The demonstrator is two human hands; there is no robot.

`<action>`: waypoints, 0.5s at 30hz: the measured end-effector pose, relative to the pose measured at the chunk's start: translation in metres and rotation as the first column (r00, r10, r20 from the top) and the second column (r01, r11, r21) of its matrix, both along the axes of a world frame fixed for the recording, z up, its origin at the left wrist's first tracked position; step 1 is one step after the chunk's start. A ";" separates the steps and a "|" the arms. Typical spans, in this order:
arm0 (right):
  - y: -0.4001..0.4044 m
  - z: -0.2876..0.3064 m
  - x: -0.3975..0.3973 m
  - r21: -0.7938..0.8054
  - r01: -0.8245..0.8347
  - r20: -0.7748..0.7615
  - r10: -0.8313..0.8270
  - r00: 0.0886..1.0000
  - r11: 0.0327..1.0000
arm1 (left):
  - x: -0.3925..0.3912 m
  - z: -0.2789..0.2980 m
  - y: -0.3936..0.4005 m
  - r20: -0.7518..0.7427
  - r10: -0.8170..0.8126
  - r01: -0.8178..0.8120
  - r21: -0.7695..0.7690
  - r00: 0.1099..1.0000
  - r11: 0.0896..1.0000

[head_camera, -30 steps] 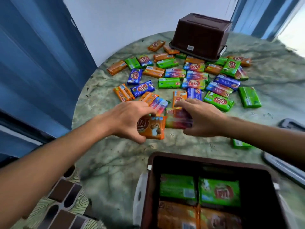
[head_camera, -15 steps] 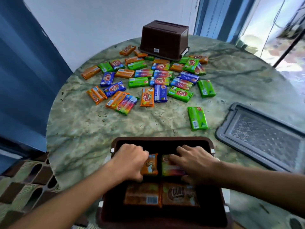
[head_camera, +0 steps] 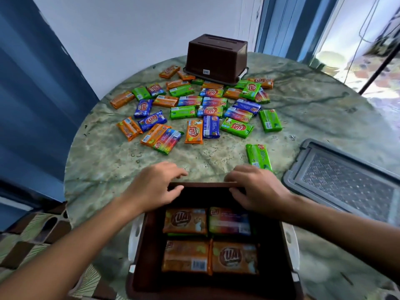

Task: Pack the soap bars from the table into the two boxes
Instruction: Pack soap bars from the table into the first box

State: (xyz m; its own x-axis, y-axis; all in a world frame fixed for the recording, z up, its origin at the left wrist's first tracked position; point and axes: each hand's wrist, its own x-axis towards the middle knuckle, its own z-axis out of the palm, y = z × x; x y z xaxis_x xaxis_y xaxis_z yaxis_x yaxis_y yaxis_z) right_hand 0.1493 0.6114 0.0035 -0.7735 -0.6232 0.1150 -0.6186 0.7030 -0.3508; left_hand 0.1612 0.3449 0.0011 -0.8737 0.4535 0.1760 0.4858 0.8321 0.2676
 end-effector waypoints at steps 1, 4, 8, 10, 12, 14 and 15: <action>0.002 0.003 -0.009 0.070 0.015 0.034 -0.018 0.999 0.997 | -0.007 0.002 -0.003 0.089 0.021 -0.019 -0.025 0.996 1.000; 0.000 0.001 -0.031 0.383 -0.023 0.332 -0.114 0.936 0.924 | -0.026 -0.004 -0.001 0.450 0.080 -0.026 -0.126 0.889 0.992; -0.013 -0.013 -0.048 0.443 -0.106 0.495 -0.145 0.857 0.890 | -0.046 -0.013 0.008 0.718 0.085 0.013 -0.130 0.690 0.991; -0.019 -0.015 -0.057 0.452 -0.126 0.515 -0.143 0.845 0.883 | -0.053 -0.014 0.005 0.755 0.053 0.030 -0.096 0.653 0.995; -0.026 -0.015 -0.070 0.448 -0.116 0.492 -0.136 0.860 0.886 | -0.061 -0.014 -0.004 0.758 0.049 0.007 -0.071 0.650 0.997; -0.035 -0.015 -0.087 0.437 -0.081 0.466 -0.148 0.872 0.896 | -0.074 -0.015 -0.014 0.748 0.067 -0.023 -0.068 0.661 0.997; -0.042 -0.014 -0.099 0.435 -0.071 0.457 -0.153 0.876 0.898 | -0.085 -0.015 -0.021 0.741 0.078 -0.034 -0.075 0.667 0.997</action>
State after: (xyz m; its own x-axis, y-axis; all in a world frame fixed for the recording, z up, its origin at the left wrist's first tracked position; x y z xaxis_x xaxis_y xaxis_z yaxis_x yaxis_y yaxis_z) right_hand 0.0504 0.5696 -0.0105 -0.6885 -0.4889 -0.5357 -0.4242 0.8706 -0.2493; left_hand 0.0766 0.3236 -0.0138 -0.7294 0.3880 -0.5634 0.0968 0.8738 0.4765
